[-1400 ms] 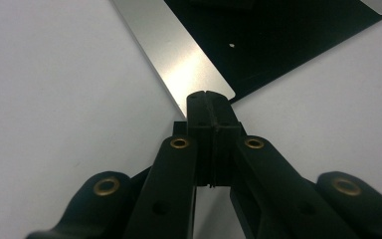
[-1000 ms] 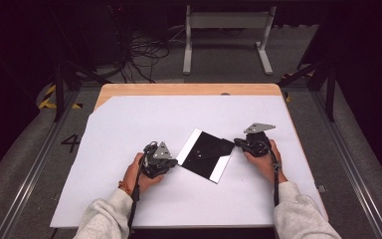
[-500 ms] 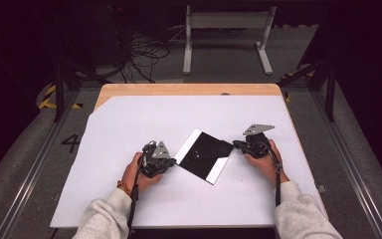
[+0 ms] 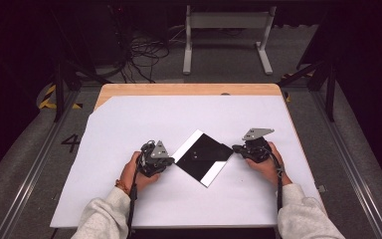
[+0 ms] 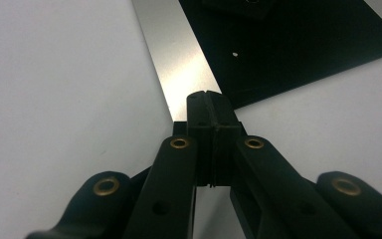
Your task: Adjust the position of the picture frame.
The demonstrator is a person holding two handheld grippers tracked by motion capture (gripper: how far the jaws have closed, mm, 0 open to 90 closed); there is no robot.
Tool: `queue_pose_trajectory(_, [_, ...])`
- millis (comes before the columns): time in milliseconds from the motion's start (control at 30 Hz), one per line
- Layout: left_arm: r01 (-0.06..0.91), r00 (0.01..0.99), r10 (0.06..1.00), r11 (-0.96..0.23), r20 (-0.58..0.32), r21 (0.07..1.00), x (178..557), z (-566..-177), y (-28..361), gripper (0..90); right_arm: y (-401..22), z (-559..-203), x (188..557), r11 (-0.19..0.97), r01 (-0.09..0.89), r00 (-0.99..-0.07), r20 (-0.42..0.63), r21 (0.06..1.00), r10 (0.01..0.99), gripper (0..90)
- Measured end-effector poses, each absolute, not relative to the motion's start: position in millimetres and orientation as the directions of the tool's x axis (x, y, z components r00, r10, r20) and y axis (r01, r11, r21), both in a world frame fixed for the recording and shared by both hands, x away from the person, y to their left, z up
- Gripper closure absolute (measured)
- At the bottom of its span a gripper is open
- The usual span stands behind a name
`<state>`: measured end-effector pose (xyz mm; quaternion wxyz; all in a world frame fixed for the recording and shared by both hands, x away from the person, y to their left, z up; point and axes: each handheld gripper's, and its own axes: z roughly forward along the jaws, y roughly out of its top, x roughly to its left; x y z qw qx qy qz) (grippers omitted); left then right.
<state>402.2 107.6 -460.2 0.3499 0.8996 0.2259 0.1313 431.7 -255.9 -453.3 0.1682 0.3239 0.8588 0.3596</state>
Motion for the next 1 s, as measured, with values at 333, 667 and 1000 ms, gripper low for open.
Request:
queue_pose_trajectory(333, [0.315,0.857,0.507,-0.653,0.088,0.689,404.4,-460.4,109.6,89.6,-257.4,-452.6,422.5,0.556,0.416,-0.766,-0.053,0.719,0.641,90.0])
queue_pose_trajectory(667, [0.310,0.850,0.515,-0.654,0.106,0.690,408.6,-461.0,111.7,89.5,-256.6,-452.3,409.9,0.578,0.396,-0.795,-0.048,0.714,0.604,90.0])
queue_pose_trajectory(1000, [0.334,0.838,0.539,-0.636,0.090,0.695,417.2,-461.1,114.3,89.3,-252.9,-452.5,393.3,0.592,0.377,-0.829,-0.025,0.712,0.558,90.0])
